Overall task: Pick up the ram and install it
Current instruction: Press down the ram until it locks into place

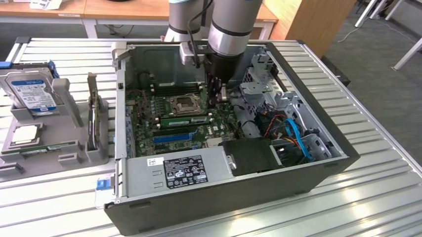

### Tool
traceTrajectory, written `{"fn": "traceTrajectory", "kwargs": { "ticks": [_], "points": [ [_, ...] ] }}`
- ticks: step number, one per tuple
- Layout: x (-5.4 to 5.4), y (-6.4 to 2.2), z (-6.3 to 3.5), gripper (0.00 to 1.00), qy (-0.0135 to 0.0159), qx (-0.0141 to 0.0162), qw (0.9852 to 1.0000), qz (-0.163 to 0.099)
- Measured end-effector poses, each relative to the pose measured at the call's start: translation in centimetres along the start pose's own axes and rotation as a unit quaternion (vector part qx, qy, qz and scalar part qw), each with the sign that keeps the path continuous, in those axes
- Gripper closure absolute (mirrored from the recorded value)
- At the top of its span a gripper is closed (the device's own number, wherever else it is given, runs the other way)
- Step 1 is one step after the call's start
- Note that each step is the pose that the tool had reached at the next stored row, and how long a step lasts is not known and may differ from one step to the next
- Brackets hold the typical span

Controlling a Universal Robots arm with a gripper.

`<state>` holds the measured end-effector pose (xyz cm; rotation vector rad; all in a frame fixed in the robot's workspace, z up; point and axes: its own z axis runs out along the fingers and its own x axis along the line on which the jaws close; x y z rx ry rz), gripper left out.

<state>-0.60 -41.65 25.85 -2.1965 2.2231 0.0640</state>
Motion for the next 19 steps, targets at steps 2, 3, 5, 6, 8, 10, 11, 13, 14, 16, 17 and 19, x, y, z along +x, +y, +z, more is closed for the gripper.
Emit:
{"fn": "traceTrajectory", "kwargs": {
  "ticks": [2, 3, 5, 6, 8, 10, 11, 13, 14, 16, 17, 19],
  "points": [
    [0.0, 0.45, 0.01, 0.90, 0.0000, 0.0003, 1.0000, 0.000],
    [0.0, 0.68, 0.01, 0.90, 0.0000, 0.0005, 1.0000, 0.000],
    [0.0, 1.11, 0.03, 0.90, -0.0001, 0.0008, 1.0000, 0.000],
    [0.0, 1.31, 0.03, 0.90, 0.0000, 0.0009, 1.0000, 0.000],
    [0.0, 1.71, 0.04, 0.90, -0.0001, 0.0012, 1.0000, 0.000],
    [0.0, 2.16, 0.05, 0.90, -0.0001, 0.0014, 1.0000, 0.000],
    [0.0, 2.37, 0.05, 0.90, -0.0001, 0.0015, 1.0000, 0.000],
    [0.0, 2.78, 0.06, 0.90, -0.0001, 0.0018, 1.0000, 0.000],
    [0.0, 2.97, 0.06, 0.90, -0.0001, 0.0019, 1.0000, 0.000],
    [0.0, 3.34, 0.07, 0.90, -0.0001, 0.0021, 1.0000, 0.000],
    [0.0, 3.52, 0.07, 0.90, -0.0001, 0.0022, 1.0000, 0.000],
    [0.0, 3.85, 0.08, 0.90, -0.0001, 0.0023, 1.0000, 0.000]
  ]
}}
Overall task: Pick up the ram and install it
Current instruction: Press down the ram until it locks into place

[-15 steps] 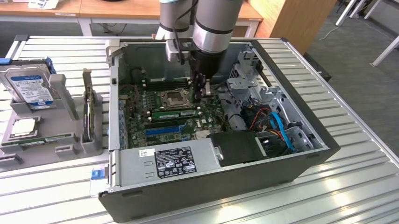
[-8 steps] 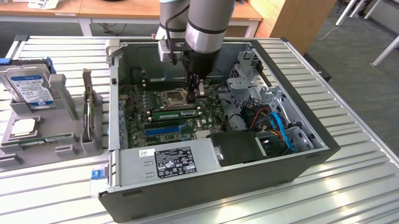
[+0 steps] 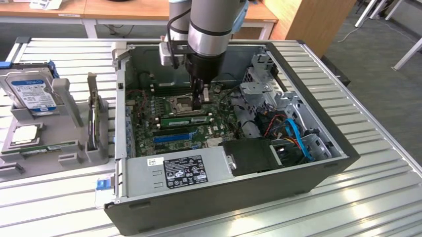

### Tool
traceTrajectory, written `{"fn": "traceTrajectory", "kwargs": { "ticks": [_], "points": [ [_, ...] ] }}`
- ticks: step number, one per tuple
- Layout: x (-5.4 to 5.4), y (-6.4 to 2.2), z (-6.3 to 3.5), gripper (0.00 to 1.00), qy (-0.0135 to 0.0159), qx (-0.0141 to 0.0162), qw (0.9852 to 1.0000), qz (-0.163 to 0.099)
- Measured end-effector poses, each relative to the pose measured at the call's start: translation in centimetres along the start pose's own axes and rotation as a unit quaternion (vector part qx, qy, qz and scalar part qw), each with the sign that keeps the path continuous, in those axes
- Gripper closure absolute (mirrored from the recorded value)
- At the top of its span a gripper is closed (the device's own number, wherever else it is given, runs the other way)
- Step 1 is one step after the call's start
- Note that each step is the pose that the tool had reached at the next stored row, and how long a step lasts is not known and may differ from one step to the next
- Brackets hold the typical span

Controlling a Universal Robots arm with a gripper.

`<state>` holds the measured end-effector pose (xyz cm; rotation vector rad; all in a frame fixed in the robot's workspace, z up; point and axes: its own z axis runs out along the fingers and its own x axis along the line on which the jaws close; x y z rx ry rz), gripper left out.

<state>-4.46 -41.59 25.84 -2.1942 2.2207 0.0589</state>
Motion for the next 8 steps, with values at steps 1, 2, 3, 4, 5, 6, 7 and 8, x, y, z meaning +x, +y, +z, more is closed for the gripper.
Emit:
{"fn": "traceTrajectory", "kwargs": {
  "ticks": [1, 2, 3, 4, 5, 6, 7, 8],
  "points": [
    [0.00, 0.16, 0.00, 0.90, 0.0000, 0.0000, 1.0000, 0.000],
    [0.00, 0.31, 0.00, 0.90, 0.0000, 0.0001, 1.0000, 0.000],
    [0.00, 0.44, 0.01, 0.90, 0.0000, 0.0001, 1.0000, 0.000],
    [0.00, 0.57, 0.01, 0.90, 0.0000, 0.0001, 1.0000, 0.000],
    [0.00, 0.69, 0.01, 0.90, 0.0000, 0.0001, 1.0000, 0.000],
    [0.00, 0.81, 0.01, 0.90, 0.0000, 0.0001, 1.0000, 0.000],
    [0.00, 0.93, 0.02, 0.90, 0.0000, 0.0001, 1.0000, 0.000],
    [0.00, 1.05, 0.02, 0.90, 0.0000, 0.0001, 1.0000, 0.000]
  ]
}}
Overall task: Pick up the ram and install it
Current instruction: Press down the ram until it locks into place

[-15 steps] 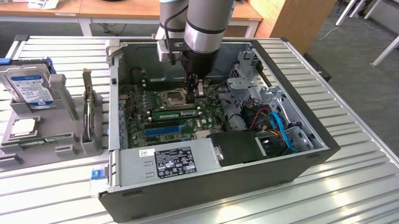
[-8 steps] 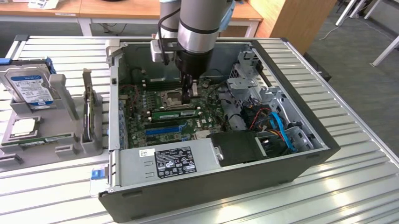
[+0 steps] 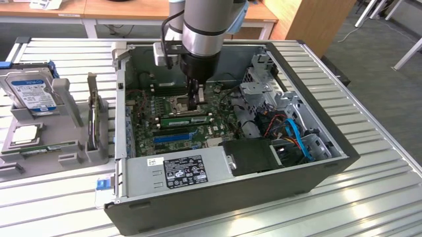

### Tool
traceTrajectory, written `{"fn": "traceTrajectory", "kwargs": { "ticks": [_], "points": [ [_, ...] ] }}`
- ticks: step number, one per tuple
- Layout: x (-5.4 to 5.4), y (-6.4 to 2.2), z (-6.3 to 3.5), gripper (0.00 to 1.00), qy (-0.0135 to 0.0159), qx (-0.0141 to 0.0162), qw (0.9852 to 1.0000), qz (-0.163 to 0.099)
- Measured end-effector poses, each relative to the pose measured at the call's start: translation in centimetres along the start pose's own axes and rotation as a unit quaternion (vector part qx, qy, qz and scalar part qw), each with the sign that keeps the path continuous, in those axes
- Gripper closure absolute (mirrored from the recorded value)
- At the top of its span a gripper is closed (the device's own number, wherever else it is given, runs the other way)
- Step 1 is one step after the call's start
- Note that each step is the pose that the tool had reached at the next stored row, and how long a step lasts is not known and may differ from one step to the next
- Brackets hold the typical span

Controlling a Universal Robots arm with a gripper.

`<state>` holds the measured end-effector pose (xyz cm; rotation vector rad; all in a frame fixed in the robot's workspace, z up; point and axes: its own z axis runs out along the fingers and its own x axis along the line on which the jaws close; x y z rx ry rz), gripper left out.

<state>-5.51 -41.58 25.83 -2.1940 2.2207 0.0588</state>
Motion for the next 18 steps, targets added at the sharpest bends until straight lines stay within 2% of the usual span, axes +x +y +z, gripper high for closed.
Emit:
{"fn": "traceTrajectory", "kwargs": {
  "ticks": [18],
  "points": [
    [0.0, 2.51, 0.06, 0.90, 0.0000, 0.0000, 1.0000, 0.000]
  ]
}}
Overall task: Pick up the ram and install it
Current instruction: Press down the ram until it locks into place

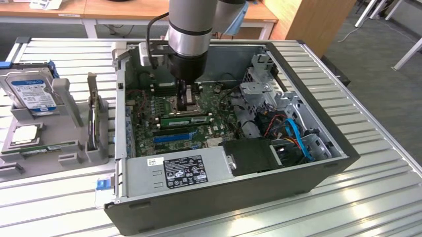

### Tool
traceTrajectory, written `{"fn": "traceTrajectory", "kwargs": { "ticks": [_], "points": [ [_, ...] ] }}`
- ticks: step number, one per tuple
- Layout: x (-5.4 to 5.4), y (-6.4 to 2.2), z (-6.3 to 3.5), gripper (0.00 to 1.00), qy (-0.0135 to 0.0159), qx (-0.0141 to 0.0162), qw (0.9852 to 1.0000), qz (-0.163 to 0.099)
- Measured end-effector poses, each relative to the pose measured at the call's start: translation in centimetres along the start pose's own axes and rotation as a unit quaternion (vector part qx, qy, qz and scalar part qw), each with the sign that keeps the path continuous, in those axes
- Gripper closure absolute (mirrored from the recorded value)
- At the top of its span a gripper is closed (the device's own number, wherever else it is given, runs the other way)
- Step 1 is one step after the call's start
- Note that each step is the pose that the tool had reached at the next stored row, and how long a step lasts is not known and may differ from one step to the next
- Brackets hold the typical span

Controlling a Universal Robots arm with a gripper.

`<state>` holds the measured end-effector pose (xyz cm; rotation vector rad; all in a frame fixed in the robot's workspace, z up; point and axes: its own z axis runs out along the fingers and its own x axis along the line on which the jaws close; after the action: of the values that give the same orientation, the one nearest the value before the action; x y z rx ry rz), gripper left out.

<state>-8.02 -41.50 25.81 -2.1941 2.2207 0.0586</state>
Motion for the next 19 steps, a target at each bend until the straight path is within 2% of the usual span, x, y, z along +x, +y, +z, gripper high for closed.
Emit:
{"fn": "traceTrajectory", "kwargs": {
  "ticks": [14, 19],
  "points": [
    [0.0, 1.28, 0.02, 0.90, 0.0000, 0.0000, 1.0000, 0.000],
    [0.0, 1.31, 0.02, 0.90, 0.0000, 0.0000, 1.0000, 0.000]
  ]
}}
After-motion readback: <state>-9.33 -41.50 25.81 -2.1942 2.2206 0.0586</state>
